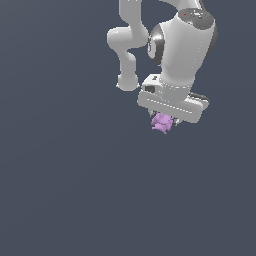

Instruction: Pick up the object and move it to a goal position.

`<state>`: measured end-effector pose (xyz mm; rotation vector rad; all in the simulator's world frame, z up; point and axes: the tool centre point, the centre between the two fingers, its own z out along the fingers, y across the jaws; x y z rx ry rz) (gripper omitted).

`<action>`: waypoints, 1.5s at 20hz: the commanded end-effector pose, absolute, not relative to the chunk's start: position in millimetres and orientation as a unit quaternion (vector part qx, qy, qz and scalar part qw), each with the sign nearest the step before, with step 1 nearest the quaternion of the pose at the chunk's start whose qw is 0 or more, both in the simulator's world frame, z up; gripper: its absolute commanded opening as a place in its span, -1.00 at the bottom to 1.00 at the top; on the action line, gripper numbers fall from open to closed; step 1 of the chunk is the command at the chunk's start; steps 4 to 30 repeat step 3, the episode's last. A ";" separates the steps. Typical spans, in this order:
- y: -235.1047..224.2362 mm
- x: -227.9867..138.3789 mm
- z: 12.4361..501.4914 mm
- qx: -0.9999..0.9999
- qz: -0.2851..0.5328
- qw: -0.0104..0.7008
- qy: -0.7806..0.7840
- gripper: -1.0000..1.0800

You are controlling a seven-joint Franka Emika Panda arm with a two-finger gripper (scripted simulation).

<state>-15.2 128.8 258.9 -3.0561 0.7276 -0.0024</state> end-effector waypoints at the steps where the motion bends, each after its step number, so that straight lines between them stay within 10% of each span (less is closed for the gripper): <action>1: 128.3 -14.7 258.1 -0.973 0.000 0.000 0.232 -1.00; 30: 127.7 -14.2 256.8 -0.973 0.000 0.000 0.232 -1.00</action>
